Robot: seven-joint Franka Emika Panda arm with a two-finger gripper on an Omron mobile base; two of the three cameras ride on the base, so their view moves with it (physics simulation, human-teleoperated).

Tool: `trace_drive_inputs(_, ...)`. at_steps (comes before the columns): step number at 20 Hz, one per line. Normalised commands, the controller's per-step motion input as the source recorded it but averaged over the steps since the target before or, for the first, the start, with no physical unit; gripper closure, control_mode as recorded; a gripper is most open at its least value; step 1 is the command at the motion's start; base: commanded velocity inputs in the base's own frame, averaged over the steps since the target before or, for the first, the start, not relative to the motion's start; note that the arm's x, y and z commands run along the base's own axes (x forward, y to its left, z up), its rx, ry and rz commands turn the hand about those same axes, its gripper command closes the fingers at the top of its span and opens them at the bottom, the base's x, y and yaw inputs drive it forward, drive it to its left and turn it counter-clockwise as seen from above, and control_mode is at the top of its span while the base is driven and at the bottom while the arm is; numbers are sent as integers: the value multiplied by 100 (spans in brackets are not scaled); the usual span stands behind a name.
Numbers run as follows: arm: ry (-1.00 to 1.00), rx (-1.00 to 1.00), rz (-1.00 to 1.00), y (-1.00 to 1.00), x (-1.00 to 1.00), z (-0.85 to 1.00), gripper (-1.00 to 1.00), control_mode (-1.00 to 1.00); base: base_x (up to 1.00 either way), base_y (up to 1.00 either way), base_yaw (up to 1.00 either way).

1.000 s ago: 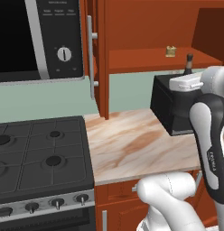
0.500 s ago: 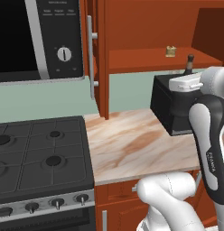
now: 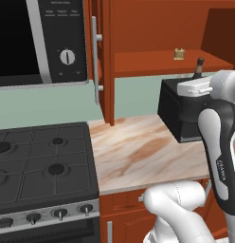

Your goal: Get the candle and the liquor from the cabinet and move them to the dining counter.

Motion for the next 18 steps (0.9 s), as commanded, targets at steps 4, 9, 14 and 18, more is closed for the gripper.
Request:
trace_drive_inputs(4,0,0,0,0,0,0,100,-100,0,0,0)
trace_drive_inputs(9,0,0,0,0,0,0,100,-100,0,0,0)
trace_drive_inputs(14,0,0,0,0,0,0,100,-100,0,0,0)
trace_drive_inputs(18,0,0,0,0,0,0,100,-100,0,0,0)
